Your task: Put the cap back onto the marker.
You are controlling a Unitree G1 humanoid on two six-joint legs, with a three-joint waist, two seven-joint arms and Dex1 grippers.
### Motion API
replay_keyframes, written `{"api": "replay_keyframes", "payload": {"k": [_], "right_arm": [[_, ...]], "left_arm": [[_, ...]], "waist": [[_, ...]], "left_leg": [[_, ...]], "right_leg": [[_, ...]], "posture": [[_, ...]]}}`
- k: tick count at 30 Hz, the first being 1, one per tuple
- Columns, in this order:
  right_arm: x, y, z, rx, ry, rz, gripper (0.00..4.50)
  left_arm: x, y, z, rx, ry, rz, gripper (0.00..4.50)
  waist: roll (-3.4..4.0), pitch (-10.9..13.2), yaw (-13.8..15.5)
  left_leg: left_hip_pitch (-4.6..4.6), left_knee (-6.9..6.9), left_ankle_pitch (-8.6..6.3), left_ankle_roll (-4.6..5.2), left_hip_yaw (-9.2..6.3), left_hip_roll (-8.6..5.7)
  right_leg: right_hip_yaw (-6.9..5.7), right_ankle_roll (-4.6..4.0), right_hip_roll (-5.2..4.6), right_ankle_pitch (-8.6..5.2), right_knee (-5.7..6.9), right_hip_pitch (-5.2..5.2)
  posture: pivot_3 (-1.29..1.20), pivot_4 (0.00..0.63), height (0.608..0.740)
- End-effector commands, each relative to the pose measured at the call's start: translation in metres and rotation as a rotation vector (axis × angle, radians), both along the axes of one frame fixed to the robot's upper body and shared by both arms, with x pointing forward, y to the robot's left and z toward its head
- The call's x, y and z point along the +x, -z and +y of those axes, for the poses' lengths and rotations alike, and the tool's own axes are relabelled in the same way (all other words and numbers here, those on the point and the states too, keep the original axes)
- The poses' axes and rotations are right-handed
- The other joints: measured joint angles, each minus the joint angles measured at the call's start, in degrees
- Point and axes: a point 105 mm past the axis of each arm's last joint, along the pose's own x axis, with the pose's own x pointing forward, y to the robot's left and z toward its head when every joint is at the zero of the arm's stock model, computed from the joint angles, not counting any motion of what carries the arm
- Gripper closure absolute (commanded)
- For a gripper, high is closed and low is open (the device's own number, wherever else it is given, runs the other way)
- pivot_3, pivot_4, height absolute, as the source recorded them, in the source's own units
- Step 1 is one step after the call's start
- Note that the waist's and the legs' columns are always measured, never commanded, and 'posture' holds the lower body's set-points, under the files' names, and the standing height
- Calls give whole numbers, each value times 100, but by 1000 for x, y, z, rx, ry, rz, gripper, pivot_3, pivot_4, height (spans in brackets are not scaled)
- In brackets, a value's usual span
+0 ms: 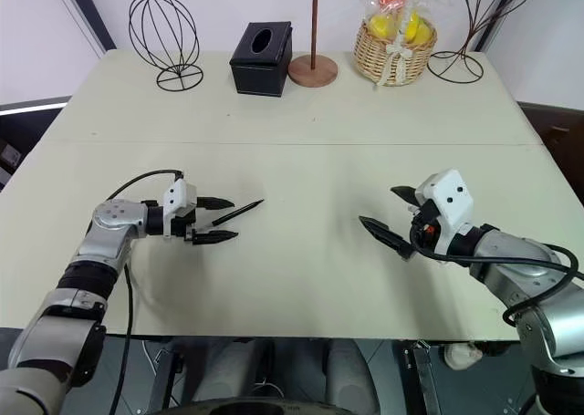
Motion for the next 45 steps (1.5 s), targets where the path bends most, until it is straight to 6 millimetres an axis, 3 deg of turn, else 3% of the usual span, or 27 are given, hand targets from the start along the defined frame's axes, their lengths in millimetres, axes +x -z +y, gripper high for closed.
{"api": "replay_keyframes", "payload": {"k": [1,6,10,24,38,45], "right_arm": [[-1,-7,0,-2,5,-47,52],[1,-6,0,7,12,-53,52],[3,-2,3,17,6,-49,52],[2,2,7,25,13,-51,52],[0,3,9,34,30,-61,52],[0,7,9,17,30,-56,52]], "left_arm": [[3,-25,8,14,3,-49,766],[-3,-41,12,25,11,-66,766],[-5,-47,2,8,16,-79,766],[8,-19,-28,-45,-56,-73,766],[20,-10,-29,-62,-133,-79,766],[12,-6,-30,-97,-134,15,766]], "waist": [[0,0,-21],[1,0,-30],[1,0,-28],[1,0,-16],[1,0,-13],[1,-1,-11]], "left_leg": [[0,0,0,0,0,1],[0,-1,0,0,0,2],[0,-1,0,0,0,2],[0,0,0,0,2,1],[2,0,0,0,2,0],[3,1,0,0,2,-1]], "right_leg": [[1,0,1,0,1,-1],[1,0,0,0,1,-2],[1,0,1,0,1,-2],[2,0,1,0,2,-1],[3,0,1,0,4,-2],[3,0,2,0,6,0]], "posture": [[0,150,740],[0,150,740],[0,150,740],[0,150,740],[0,150,740],[0,150,740]]}}
